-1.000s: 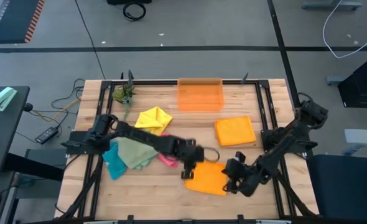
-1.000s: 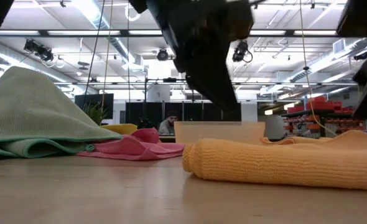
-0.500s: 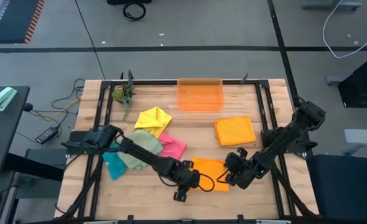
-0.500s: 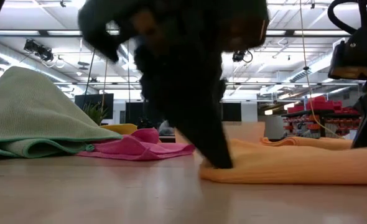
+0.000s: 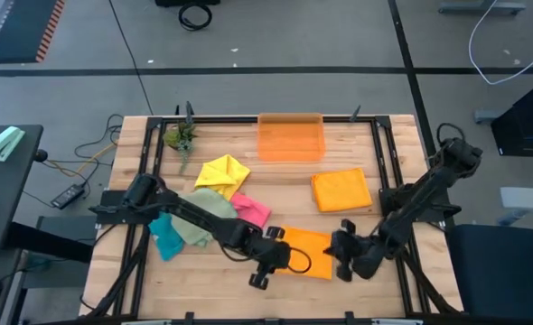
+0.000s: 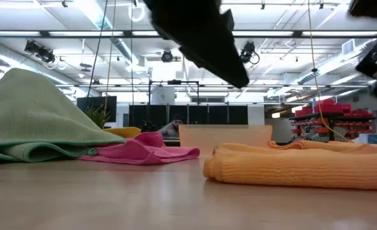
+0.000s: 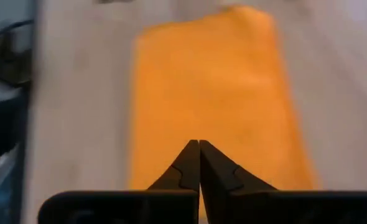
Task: Fold microfiber towels
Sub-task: Stack the orange microfiber cloth on top of the orange microfiber cloth
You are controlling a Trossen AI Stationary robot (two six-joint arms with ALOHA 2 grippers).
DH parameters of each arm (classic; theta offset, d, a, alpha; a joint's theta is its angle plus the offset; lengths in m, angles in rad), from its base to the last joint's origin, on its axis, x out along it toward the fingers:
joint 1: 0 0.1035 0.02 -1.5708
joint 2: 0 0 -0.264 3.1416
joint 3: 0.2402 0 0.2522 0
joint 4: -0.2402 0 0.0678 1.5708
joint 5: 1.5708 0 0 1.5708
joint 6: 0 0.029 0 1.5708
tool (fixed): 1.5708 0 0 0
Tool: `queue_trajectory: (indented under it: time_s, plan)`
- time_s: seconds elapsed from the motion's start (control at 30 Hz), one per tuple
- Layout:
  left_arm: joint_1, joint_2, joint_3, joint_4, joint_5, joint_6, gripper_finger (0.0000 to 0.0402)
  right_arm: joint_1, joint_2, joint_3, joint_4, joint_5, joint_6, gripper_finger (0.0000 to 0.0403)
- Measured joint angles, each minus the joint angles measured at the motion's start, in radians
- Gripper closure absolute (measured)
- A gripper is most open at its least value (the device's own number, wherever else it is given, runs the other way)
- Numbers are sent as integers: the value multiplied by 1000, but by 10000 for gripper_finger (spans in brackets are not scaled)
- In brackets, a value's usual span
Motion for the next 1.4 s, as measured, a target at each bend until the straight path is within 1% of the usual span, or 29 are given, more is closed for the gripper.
queue_trajectory:
  time_s: [0.07,0.17,0.27,0.37,0.47,0.57,0.67,0.9,0.97,1.03,1.13,1.23,1.33,1.37,1.4]
  plan:
    - [-22,13,0,6,0,58,284,51,31,6,42,3,-67,365]
    - [-43,57,-1,14,-21,151,247,115,85,14,82,3,-121,315]
    - [-46,81,-2,33,-94,168,215,140,156,40,89,16,-131,257]
    - [-39,99,0,35,-107,165,191,144,235,89,87,21,-175,209]
    - [-32,110,-2,25,-106,136,180,140,299,146,66,21,-221,183]
    - [-30,117,0,26,-105,106,179,134,342,193,-2,23,-226,177]
    - [-30,137,0,12,-104,96,187,125,371,216,-66,24,-183,179]
    - [-26,159,4,18,-102,92,206,125,413,204,-57,-9,-63,183]
    - [-22,160,3,21,-100,75,214,126,422,204,-56,-7,-42,193]
    - [-16,162,3,31,-100,43,227,126,421,205,-61,-5,-23,214]
    - [-7,163,3,37,-98,12,259,120,415,204,-68,-8,-20,262]
    - [1,164,2,35,-106,-42,308,112,408,203,-86,-9,-16,322]
    - [3,164,2,39,-114,-61,372,103,392,200,-102,-21,-15,380]
    - [1,158,1,38,-113,-60,384,99,378,200,-110,-36,-21,389]
    - [1,154,0,39,-111,-58,387,97,356,198,-126,-53,-31,392]
